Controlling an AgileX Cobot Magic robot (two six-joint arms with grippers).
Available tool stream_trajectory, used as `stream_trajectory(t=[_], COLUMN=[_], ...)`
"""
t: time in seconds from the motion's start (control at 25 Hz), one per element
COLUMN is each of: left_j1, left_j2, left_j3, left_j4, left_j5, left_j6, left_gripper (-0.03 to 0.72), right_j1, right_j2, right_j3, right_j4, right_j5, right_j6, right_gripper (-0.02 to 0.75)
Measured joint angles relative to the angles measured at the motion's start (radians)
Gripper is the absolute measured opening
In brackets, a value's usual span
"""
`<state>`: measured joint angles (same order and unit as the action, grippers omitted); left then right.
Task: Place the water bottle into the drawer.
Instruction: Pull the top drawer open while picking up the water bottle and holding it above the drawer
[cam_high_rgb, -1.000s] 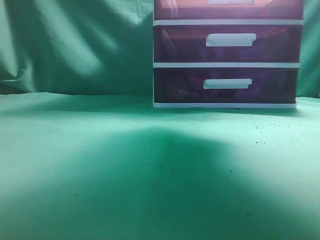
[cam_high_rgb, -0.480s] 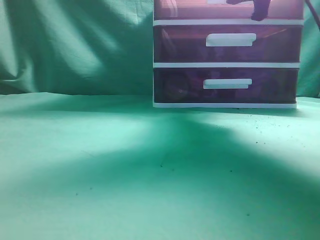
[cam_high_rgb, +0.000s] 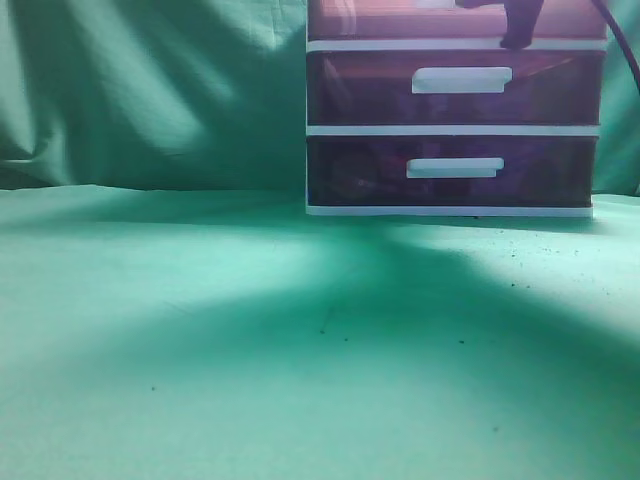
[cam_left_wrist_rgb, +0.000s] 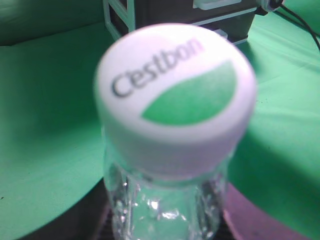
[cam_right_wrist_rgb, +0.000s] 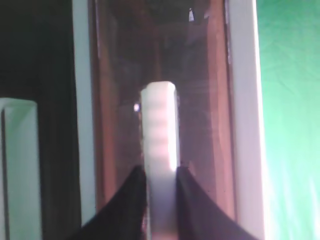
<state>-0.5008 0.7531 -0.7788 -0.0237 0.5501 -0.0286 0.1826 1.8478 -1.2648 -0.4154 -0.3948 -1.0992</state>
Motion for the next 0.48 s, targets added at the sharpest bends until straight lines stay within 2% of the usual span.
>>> stream_trajectory(t=[0.12, 0.48], left_j1=[0.0, 0.0], left_j2=[0.0, 0.0], left_j3=[0.0, 0.0], left_j4=[0.006, 0.006], left_j5=[0.0, 0.0], left_j6=[0.0, 0.0], left_gripper=[0.272, 0.272], right_j1=[0.0, 0.0], right_j2=[-0.005, -0.043], right_j3=[-0.004, -0.007], right_j4=[-0.002, -0.011], right_j5=[0.004, 0.118], right_j6=[-0.01, -0.019], right_gripper=[0.086, 0.097])
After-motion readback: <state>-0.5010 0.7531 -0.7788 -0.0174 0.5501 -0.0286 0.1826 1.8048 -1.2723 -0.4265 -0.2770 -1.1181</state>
